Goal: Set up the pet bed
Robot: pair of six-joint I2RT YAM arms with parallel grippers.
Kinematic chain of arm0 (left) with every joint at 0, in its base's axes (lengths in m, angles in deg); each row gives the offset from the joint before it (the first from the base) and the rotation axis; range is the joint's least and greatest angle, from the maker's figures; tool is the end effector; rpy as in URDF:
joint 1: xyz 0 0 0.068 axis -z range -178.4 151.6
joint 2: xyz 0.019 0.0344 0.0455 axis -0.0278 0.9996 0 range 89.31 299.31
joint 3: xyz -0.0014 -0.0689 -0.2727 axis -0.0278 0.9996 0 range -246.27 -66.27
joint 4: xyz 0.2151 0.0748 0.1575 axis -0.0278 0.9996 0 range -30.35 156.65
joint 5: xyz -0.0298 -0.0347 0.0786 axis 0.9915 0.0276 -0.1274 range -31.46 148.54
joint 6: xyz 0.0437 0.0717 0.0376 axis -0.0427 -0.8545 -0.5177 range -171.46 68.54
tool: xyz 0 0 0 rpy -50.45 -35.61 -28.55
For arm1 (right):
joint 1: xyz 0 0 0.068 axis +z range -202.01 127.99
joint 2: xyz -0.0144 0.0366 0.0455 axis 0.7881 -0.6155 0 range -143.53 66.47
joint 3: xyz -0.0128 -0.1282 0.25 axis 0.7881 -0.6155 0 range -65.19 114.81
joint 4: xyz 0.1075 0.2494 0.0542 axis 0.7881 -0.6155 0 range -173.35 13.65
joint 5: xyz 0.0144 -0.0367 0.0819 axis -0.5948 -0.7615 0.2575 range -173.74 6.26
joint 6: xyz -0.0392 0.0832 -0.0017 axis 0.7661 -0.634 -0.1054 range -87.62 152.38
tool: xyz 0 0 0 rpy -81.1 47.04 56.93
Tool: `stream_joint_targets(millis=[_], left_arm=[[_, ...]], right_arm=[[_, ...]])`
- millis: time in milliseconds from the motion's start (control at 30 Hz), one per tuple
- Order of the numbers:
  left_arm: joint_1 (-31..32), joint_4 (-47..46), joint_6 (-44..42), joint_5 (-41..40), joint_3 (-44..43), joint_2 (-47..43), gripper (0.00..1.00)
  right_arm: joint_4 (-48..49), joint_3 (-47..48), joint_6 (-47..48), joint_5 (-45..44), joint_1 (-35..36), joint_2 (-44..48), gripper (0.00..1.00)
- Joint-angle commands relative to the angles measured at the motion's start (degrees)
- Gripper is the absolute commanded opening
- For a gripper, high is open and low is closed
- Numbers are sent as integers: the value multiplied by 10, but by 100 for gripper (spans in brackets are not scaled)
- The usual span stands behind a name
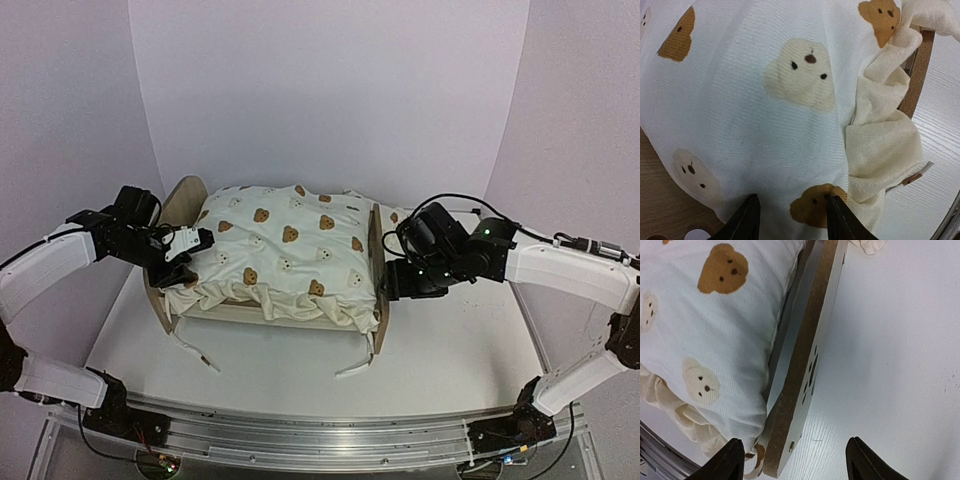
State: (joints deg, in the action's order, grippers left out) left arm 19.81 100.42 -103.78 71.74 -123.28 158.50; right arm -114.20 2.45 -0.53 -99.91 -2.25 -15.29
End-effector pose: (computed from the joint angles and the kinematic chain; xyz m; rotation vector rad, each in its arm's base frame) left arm 0.2642 -0.1068 0.2486 1.4979 1.9527 -0.0303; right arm 0.2396 0.2473 0.2571 -0.2402 2.4391 0.2962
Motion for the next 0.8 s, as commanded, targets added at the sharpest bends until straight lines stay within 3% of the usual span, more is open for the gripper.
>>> stream_joint_targets(millis=[0, 133, 267, 500, 667, 733, 767], left_arm=[[0, 52, -1, 91, -58, -16, 52], [12, 85, -57, 199, -80, -66, 61], [43, 85, -87, 148, -34, -91, 62], [62, 19, -106, 61, 32, -75, 61], [68, -25, -118, 41, 67, -62, 55], [68, -44, -118, 29, 79, -57, 47], [68, -48, -117, 23, 80, -55, 39]], right_arm=[[-3, -11, -32, 28, -3, 26, 68], [-2, 5, -35, 43, -3, 21, 57], [2, 58, 17, 62, 35, -2, 49], [-1, 139, 88, 6, 122, -118, 51], [-3, 184, 102, -7, 132, -199, 54], [-3, 192, 108, -23, 132, -218, 51], [-3, 192, 105, -38, 131, -222, 44]])
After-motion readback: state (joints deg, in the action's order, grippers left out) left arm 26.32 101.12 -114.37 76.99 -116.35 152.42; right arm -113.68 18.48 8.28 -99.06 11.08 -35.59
